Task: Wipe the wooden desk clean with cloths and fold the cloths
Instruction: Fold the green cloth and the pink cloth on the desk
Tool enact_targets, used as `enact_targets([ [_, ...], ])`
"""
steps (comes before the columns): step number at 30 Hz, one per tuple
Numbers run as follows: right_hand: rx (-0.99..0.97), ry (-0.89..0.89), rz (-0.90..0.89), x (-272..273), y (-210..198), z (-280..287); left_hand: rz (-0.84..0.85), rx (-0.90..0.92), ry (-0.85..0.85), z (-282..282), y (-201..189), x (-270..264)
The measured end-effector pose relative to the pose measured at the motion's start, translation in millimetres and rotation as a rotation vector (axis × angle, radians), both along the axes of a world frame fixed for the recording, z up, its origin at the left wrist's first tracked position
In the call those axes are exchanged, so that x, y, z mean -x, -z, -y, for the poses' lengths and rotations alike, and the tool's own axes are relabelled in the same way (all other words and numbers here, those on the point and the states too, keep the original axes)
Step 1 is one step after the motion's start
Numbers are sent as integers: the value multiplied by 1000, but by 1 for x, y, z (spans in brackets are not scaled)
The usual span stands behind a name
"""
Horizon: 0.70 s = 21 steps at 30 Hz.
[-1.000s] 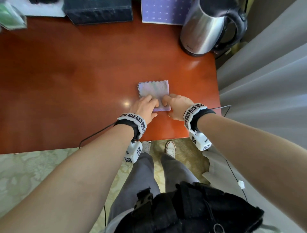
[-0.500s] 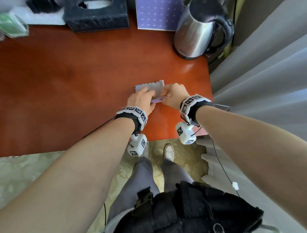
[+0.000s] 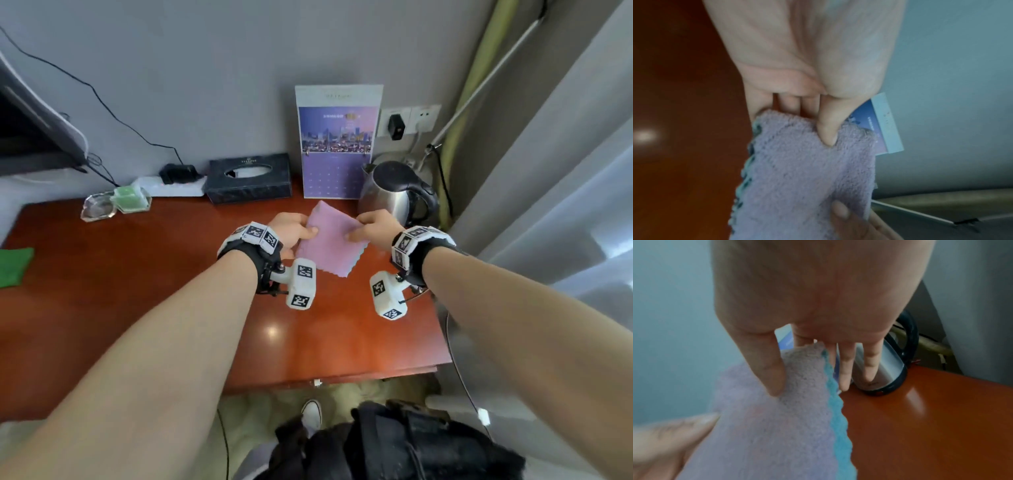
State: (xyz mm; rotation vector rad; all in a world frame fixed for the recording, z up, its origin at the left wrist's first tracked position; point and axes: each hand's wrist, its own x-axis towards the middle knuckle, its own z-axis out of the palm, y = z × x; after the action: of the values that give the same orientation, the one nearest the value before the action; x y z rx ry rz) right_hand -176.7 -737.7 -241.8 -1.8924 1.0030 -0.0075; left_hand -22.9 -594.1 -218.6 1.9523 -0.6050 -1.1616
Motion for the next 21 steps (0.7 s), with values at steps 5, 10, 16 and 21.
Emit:
enact_targets([
  [5,-203,208,258,-14,-44,-1,-62,111,-118,6,-40,-12],
  [10,-82,308,349,-30,-84,-1,25,175,-104,14,-74,-24],
  [16,30,400,344,-49,-114,-11,74,229,-64,13,-106,-47],
  [21,113,467,339,-58,-134,-31,219,255,-35,13,-117,-60],
])
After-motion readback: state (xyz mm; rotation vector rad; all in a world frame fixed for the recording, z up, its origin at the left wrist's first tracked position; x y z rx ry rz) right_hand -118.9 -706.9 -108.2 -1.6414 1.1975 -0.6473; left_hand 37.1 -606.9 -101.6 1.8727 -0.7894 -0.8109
